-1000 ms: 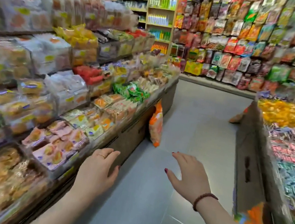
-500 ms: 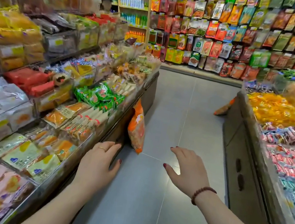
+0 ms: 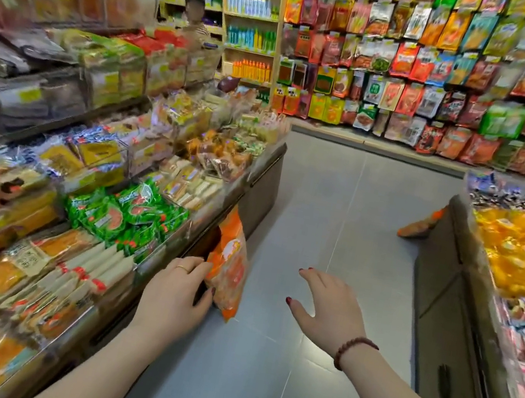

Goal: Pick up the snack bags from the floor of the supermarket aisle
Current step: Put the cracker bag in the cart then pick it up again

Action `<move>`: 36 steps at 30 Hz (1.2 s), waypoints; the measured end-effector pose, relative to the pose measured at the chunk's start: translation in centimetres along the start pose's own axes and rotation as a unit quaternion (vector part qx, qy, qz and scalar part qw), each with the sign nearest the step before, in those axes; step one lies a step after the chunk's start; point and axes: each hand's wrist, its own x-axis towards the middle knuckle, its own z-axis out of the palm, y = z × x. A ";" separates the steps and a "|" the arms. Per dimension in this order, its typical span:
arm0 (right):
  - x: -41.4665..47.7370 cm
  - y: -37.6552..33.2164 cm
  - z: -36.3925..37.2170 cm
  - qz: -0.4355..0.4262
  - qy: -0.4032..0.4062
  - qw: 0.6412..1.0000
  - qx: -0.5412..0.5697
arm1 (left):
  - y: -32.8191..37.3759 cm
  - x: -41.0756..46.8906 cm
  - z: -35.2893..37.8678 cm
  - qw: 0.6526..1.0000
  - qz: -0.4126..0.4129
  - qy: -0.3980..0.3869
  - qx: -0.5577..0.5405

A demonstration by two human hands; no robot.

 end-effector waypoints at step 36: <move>58.9 24.8 6.9 -0.314 -0.182 0.932 0.005 | 5.6 41.9 21.1 0.933 -0.357 0.005 0.049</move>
